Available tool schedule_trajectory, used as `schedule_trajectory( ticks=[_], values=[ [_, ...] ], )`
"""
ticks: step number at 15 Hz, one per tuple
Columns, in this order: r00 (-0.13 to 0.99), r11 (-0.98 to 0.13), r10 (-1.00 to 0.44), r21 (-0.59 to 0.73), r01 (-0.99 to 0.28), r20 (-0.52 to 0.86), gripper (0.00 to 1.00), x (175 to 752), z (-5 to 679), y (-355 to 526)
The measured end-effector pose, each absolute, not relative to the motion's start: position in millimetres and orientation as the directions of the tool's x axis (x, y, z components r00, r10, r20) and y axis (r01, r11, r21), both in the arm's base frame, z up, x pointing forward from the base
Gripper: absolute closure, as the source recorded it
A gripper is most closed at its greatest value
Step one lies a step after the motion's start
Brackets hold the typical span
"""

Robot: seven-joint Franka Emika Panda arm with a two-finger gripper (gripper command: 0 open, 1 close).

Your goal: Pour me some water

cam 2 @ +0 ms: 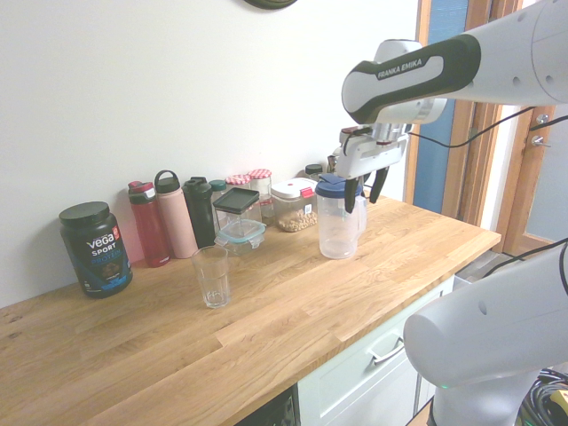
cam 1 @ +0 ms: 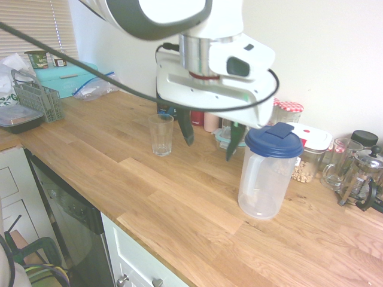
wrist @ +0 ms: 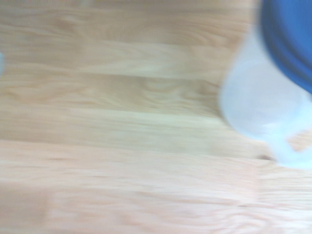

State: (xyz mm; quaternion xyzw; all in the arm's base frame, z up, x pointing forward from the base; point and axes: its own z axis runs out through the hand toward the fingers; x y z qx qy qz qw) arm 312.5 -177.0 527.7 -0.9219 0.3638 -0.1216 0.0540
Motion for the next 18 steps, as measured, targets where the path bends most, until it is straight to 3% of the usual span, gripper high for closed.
schedule_trajectory(
  ticks=[5, 8, 9, 18],
  values=[
    [0.640, -0.708, -0.706, -0.300, -0.639, 0.303, 0.00, 321.3, 491.7, -202.4],
    [0.609, -0.682, -0.731, -0.326, -0.655, 0.308, 0.00, 340.5, 466.9, -212.3],
    [0.605, -0.677, -0.736, -0.323, -0.661, 0.306, 1.00, 345.5, 460.1, -215.4],
    [0.598, -0.674, -0.738, -0.323, -0.664, 0.311, 1.00, 382.5, 450.9, -235.0]
  ],
)
